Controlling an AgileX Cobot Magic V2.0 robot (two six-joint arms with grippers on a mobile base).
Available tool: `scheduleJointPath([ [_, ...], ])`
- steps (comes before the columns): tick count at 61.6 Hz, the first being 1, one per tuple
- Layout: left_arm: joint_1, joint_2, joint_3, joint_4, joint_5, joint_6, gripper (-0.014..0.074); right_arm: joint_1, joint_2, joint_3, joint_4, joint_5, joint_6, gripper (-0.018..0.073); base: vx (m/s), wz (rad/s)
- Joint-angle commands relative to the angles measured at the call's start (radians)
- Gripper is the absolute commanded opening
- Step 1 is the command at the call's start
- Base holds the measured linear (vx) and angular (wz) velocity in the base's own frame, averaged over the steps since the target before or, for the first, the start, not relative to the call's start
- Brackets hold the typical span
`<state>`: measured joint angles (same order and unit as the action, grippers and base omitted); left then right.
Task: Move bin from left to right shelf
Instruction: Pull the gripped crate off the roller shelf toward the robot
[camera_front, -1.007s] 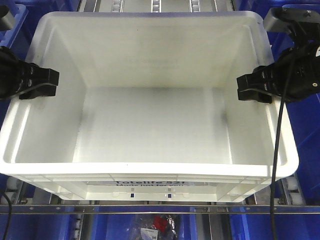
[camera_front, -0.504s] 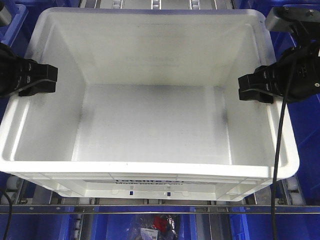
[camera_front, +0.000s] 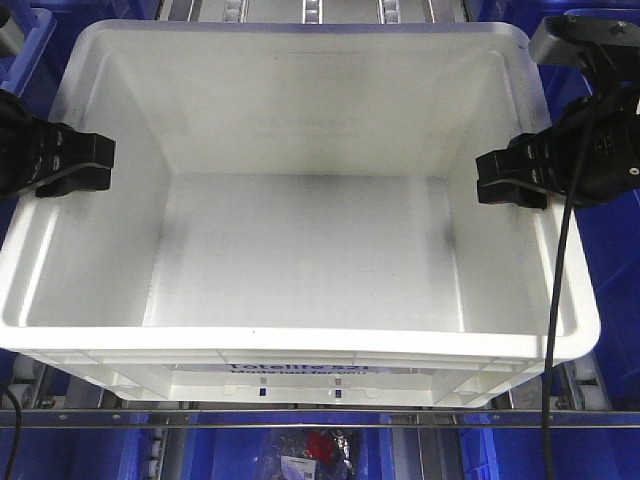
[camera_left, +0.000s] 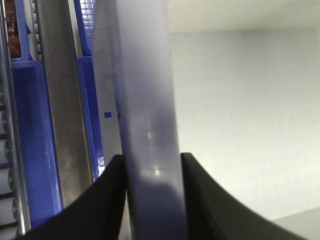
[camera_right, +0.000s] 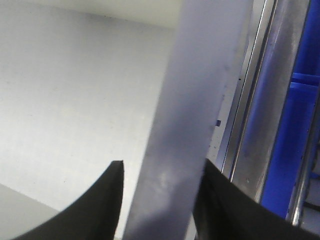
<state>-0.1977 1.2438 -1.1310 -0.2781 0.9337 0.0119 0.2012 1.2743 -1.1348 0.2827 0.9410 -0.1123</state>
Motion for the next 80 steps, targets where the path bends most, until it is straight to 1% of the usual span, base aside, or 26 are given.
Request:
scheduleJointPath([
  [1,-0.005,-0.045,-0.035,-0.042,-0.085,0.046,-0.0008,-0.005,-0.035,-0.033,-0.006,-0.083,-0.014,-0.0004,0.00,0.00],
  [48,-0.005,-0.045,-0.035,-0.043,-0.085,0.046,-0.0008,-0.005,-0.035,-0.033,-0.006,-0.079,-0.014,-0.0004,-0.01,-0.01],
  [80,-0.005,-0.045,-0.035,-0.043,-0.086,0.046,-0.0008,-0.005,-0.034,-0.033,-0.006,-0.079,-0.014,-0.0004,-0.13,-0.06],
])
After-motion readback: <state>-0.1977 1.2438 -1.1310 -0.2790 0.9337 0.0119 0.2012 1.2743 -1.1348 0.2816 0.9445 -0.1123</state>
